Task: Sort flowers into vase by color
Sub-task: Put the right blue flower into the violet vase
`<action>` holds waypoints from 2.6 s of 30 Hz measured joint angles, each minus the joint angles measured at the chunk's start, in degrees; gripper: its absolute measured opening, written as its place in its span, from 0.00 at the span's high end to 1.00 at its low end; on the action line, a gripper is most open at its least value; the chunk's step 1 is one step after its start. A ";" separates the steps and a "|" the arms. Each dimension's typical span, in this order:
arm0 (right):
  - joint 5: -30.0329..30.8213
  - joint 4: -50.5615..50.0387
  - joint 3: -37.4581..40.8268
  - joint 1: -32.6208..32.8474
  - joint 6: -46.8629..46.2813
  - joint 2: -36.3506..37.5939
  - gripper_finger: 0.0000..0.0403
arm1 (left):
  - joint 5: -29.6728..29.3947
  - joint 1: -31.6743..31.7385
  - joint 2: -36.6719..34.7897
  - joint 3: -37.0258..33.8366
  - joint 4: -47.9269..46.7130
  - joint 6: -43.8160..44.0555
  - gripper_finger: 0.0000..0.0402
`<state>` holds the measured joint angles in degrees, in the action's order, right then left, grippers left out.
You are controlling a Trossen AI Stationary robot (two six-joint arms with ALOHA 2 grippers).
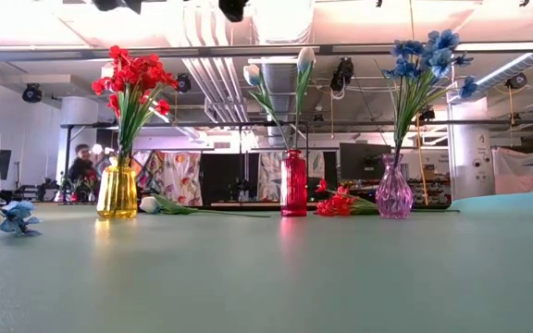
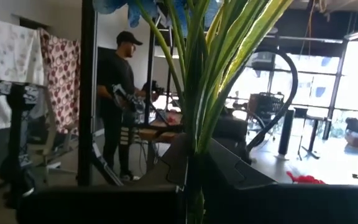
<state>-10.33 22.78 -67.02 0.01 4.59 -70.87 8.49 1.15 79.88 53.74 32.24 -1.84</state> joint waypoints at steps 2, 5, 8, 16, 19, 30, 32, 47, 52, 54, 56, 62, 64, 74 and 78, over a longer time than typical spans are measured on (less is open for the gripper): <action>0.00 1.47 0.00 -0.02 1.02 -0.86 0.96 | 0.03 -0.02 1.13 0.69 0.00 0.43 0.45; 0.06 2.13 -0.02 -0.02 2.57 -1.72 0.96 | 0.00 -0.02 2.13 0.92 -0.25 0.82 0.45; 1.55 1.93 -0.02 -0.02 3.93 -2.01 0.96 | -0.02 -0.01 2.36 0.92 -0.16 1.41 0.47; 1.84 1.49 -0.02 -0.02 3.84 -2.01 0.93 | -0.50 -0.01 2.25 0.43 -0.25 3.06 0.82; 3.09 0.57 -0.04 -0.02 1.67 -1.95 0.91 | -0.52 -0.02 2.18 0.43 -0.25 3.26 0.97; 10.42 -15.73 -3.43 -0.02 1.43 -1.03 0.69 | -1.39 -0.09 1.59 0.24 -2.48 4.01 1.00; 10.50 -20.40 -5.30 -0.02 1.47 -1.09 0.64 | -3.03 -0.11 1.59 0.24 -2.50 3.82 1.00; 11.78 -33.61 -12.04 -0.02 1.28 -1.64 0.95 | -5.29 0.00 1.57 0.24 -2.91 3.45 1.00; 11.85 -34.18 -12.43 -0.04 1.68 -1.62 0.95 | -5.18 -0.02 1.57 0.68 -2.74 2.50 0.94; 11.85 -34.59 -12.71 -0.04 2.51 -1.62 0.95 | -5.03 -0.02 1.57 1.12 -3.02 1.88 0.90; 11.88 -35.67 -13.46 -0.23 3.02 -1.62 0.95 | -4.97 -0.02 1.57 1.96 -4.52 1.75 0.83; 16.73 -44.42 -17.56 -2.54 3.31 -1.61 0.96 | -5.28 0.00 1.53 5.27 -13.37 1.71 0.61; 20.41 -49.34 -19.35 -3.58 4.52 -1.39 0.96 | -5.44 0.02 1.30 6.39 -17.06 1.27 0.55; 23.51 -57.36 -19.65 -9.33 4.84 3.63 0.96 | -4.98 2.52 -0.99 8.48 -23.71 -0.66 0.45; 25.38 -60.74 -19.61 -9.78 3.30 5.52 0.96 | -4.96 2.91 -2.54 8.48 -25.98 -0.49 0.45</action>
<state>15.05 -37.96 -86.63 -9.77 7.89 -65.35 3.53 4.05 77.34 62.22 6.26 -2.33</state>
